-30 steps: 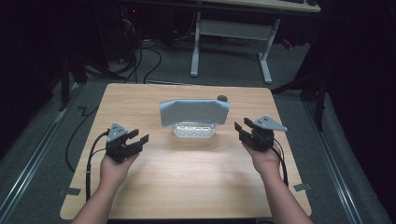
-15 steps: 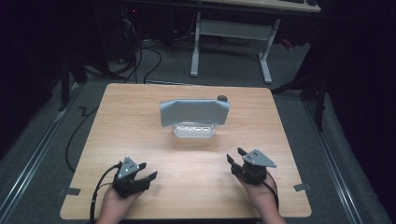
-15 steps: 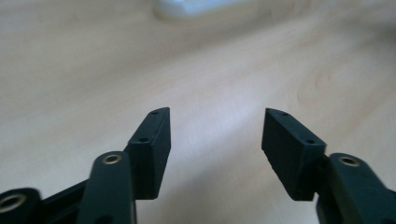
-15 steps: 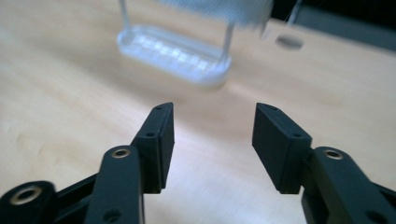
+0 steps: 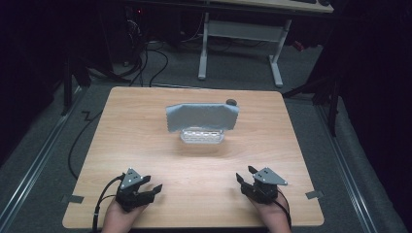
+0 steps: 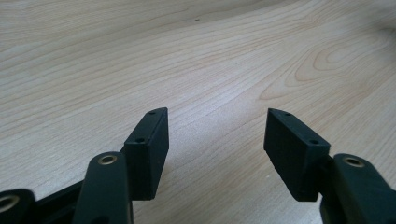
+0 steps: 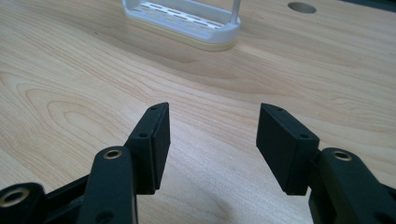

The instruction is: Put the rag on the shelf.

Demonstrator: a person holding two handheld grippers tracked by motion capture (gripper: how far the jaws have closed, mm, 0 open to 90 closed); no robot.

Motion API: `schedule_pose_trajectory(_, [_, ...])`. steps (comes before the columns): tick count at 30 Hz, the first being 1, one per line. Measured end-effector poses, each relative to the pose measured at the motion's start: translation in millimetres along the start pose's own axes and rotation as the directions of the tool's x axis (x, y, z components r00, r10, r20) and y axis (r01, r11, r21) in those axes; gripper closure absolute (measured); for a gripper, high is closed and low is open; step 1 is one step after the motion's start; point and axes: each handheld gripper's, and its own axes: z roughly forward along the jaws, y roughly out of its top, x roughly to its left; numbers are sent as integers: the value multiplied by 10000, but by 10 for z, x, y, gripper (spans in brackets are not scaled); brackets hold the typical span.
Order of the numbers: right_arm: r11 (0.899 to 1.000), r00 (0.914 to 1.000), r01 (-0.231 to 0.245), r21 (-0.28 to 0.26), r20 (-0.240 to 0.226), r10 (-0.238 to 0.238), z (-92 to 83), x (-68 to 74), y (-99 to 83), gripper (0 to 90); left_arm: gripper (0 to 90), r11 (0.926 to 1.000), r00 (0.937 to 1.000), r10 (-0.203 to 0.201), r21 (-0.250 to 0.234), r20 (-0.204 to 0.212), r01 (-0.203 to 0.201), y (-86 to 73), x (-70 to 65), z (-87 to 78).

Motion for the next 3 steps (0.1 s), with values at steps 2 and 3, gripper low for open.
schedule_pose_trajectory(2, [9999, 9999, -107, 33, -20, 107, 2, -15, -7, 450, 410, 10000, 10000, -32, -26, -9, 32, -1, 14, -12])
schedule_pose_trajectory(3, [9999, 9999, -132, 45, 14, 132, 2, -20, -7, 450, 410, 10000, 10000, -61, -52, -27, 61, -1, 21, -17])
